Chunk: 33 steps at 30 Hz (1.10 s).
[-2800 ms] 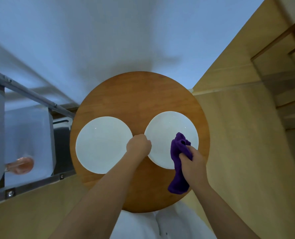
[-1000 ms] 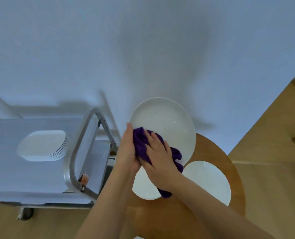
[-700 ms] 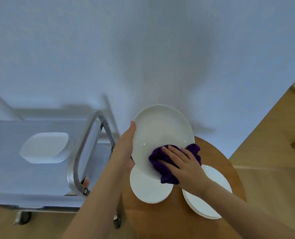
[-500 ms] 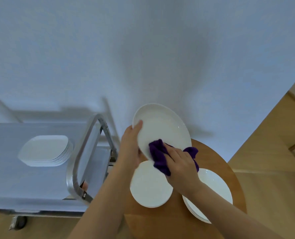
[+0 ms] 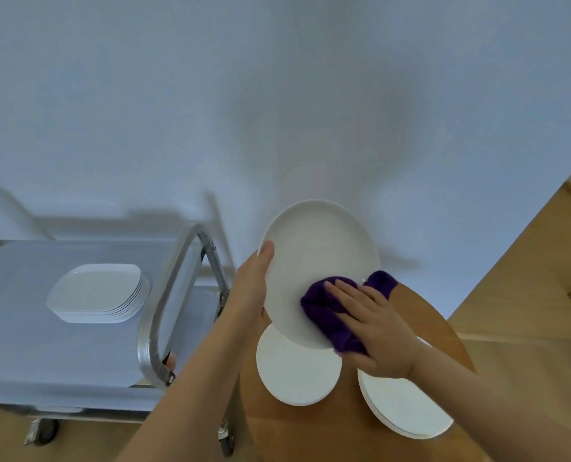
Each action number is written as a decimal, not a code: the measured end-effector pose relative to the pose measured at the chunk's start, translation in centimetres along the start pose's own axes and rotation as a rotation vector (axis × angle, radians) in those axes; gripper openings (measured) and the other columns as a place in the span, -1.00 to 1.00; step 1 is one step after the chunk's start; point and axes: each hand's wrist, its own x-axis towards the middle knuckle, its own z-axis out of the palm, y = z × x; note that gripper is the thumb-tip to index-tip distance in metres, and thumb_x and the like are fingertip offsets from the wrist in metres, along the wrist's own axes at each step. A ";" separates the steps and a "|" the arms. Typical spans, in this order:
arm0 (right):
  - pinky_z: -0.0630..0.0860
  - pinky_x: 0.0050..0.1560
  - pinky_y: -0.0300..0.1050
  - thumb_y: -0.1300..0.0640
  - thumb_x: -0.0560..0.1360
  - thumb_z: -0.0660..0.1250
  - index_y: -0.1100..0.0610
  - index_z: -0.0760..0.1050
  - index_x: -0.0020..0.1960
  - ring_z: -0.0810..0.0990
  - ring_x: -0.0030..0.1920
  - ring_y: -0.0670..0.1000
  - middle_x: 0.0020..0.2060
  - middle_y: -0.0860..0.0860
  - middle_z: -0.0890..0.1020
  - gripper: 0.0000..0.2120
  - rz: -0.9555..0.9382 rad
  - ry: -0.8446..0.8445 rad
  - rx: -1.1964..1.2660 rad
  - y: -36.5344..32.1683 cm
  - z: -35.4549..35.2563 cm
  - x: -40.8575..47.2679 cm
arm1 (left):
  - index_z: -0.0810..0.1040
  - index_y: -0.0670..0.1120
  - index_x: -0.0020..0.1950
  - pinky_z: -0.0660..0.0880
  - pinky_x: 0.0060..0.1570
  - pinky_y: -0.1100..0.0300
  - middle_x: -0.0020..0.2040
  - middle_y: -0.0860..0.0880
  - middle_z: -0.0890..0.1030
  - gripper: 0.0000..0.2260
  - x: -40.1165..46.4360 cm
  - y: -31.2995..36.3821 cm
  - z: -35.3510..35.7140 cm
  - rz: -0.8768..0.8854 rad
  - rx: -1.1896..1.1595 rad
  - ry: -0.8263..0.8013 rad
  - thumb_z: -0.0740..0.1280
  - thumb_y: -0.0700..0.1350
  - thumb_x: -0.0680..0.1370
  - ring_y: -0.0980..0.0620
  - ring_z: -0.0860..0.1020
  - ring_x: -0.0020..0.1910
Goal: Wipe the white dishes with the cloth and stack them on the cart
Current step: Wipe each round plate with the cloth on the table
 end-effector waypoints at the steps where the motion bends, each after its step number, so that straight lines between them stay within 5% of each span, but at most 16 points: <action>1: 0.18 0.36 0.04 -0.13 0.44 0.21 0.13 0.51 0.26 0.28 0.42 0.10 0.40 0.09 0.33 -0.50 0.013 -0.029 -0.020 0.9 -0.4 -0.2 | 0.55 0.00 0.08 0.54 -0.48 0.23 -0.23 0.05 0.71 -0.76 -0.1 0.1 -0.1 0.010 0.014 -0.016 0.20 0.12 0.60 0.07 0.68 -0.30; 4: 0.13 0.37 0.09 -0.11 0.49 0.09 0.12 0.48 0.31 0.30 0.42 0.14 0.42 0.07 0.32 -0.50 0.167 -0.081 -0.114 2.6 -1.7 1.0 | 0.54 0.05 -0.02 0.53 -0.45 0.24 -0.25 0.07 0.71 -0.83 -0.5 -0.4 -0.1 0.015 0.092 -0.029 0.22 0.09 0.60 0.10 0.67 -0.32; 7: -0.12 0.41 0.23 -0.10 0.55 -0.06 0.01 0.14 0.50 0.00 0.51 0.06 0.52 0.01 0.06 -0.46 0.413 -0.113 -0.161 2.0 -1.6 3.3 | 0.55 0.09 -0.04 0.54 -0.35 0.24 -0.25 0.11 0.70 -0.83 -0.7 -0.8 0.2 0.035 0.176 -0.055 0.22 0.11 0.60 0.14 0.67 -0.27; 11: -0.09 0.41 0.18 -0.12 0.46 -0.23 0.00 0.09 0.51 -0.05 0.51 0.06 0.53 0.01 0.02 -0.36 0.613 0.096 0.032 -1.1 -2.1 7.5 | 0.60 -0.01 0.12 0.53 0.14 -0.08 -0.01 -0.03 0.71 -0.70 -1.5 -0.9 0.8 -0.005 0.187 -0.093 0.21 0.14 0.59 -0.08 0.64 0.06; 14: -0.06 0.42 0.12 -0.09 0.48 -0.15 -0.02 0.11 0.51 -0.07 0.51 0.02 0.53 -0.02 0.04 -0.39 0.505 0.136 0.148 -4.3 -2.3 8.7 | 0.61 -0.02 0.15 0.50 0.20 -0.10 0.06 -0.07 0.69 -0.68 -1.8 -0.7 1.0 0.043 0.136 -0.103 0.23 0.14 0.58 -0.09 0.62 0.12; 18: -0.06 0.47 0.13 -0.10 0.53 -0.10 -0.03 0.03 0.52 -0.07 0.51 -0.04 0.52 -0.06 0.09 -0.44 0.345 0.110 0.278 -7.3 -1.5 8.0 | 0.62 -0.06 0.10 0.59 -0.08 0.16 -0.01 -0.05 0.71 -0.74 -1.7 -0.3 0.0 0.079 0.045 -0.079 0.23 0.05 0.59 0.01 0.67 -0.01; 23: 0.07 0.40 0.20 -0.28 0.43 0.23 -0.07 0.23 0.44 0.04 0.51 0.03 0.50 -0.07 0.10 -0.35 0.052 -0.046 0.169 -5.7 0.3 2.8 | 0.60 -0.13 0.10 0.57 0.00 -0.05 -0.06 -0.14 0.70 -0.65 -1.5 0.8 -1.4 0.035 0.035 0.011 0.23 0.11 0.58 -0.13 0.66 -0.04; 26: 0.46 0.18 0.09 -0.05 0.27 0.53 0.00 0.52 0.26 0.43 0.33 0.13 0.36 0.05 0.43 -0.42 -0.008 0.039 0.027 -3.9 0.6 0.8 | 0.60 -0.07 0.13 0.58 -0.19 0.08 -0.08 -0.07 0.71 -0.66 -1.2 1.9 -1.9 0.049 0.225 -0.069 0.20 0.13 0.59 -0.03 0.68 -0.11; 30: 0.53 0.02 0.02 0.14 0.19 0.60 0.10 0.65 0.05 0.59 0.13 0.14 0.16 0.10 0.60 -0.56 0.021 0.234 0.035 -3.4 -0.1 0.4 | 0.59 -0.04 0.12 0.56 0.03 -0.07 -0.02 -0.11 0.70 -0.70 -0.7 3.1 -2.0 -0.079 0.303 -0.115 0.23 0.12 0.58 -0.06 0.68 -0.11; 33: 0.55 -0.11 0.01 0.25 0.19 0.57 0.15 0.65 0.00 0.63 -0.02 0.10 0.03 0.06 0.65 -0.62 0.048 0.298 0.152 -4.4 -1.4 0.5 | 0.52 -0.03 0.28 0.60 -0.05 -0.04 0.09 -0.10 0.68 -0.52 0.0 4.3 -2.4 -0.199 0.204 -0.265 0.25 0.25 0.50 -0.08 0.66 0.02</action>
